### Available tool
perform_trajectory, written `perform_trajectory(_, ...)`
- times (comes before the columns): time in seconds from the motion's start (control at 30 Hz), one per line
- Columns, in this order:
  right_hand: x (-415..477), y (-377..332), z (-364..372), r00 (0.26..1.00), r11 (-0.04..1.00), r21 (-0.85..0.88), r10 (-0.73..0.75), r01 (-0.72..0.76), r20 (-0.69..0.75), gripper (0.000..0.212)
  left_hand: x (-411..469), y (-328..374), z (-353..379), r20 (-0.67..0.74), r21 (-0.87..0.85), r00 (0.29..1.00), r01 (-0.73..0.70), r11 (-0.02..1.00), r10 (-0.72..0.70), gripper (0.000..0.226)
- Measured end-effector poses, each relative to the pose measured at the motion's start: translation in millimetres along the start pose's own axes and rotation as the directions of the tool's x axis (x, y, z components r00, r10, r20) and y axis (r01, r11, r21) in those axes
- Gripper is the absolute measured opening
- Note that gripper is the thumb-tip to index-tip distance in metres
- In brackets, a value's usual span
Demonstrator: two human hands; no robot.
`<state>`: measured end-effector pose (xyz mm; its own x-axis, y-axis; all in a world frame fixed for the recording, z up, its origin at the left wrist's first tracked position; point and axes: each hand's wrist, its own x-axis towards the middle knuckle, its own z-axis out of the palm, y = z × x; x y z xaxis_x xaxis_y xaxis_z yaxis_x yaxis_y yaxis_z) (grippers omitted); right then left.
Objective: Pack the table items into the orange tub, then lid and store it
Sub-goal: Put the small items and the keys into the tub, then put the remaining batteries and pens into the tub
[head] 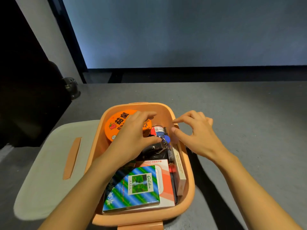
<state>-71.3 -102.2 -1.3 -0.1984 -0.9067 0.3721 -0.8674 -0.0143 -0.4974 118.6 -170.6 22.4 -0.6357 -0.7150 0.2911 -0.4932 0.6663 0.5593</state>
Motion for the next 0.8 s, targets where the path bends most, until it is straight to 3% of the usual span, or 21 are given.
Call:
perform_trajectory(0.37, -14.0, 20.8, -18.9, 0.996, 0.993, 0.089, 0.069, -0.075, 0.063, 0.034, -19.2, 15.9, 7.5, 0.097, 0.023, 0.995, 0.013, 1.0, -0.015, 0.051)
perform_trajectory(0.8, -17.0, 117.4, -56.9, 0.962, 0.987, 0.159, -0.014, -0.031, 0.273, 0.039, -17.4, 104.9, 85.0, -0.097, -0.041, 0.993, 0.057, 0.998, -0.061, 0.051)
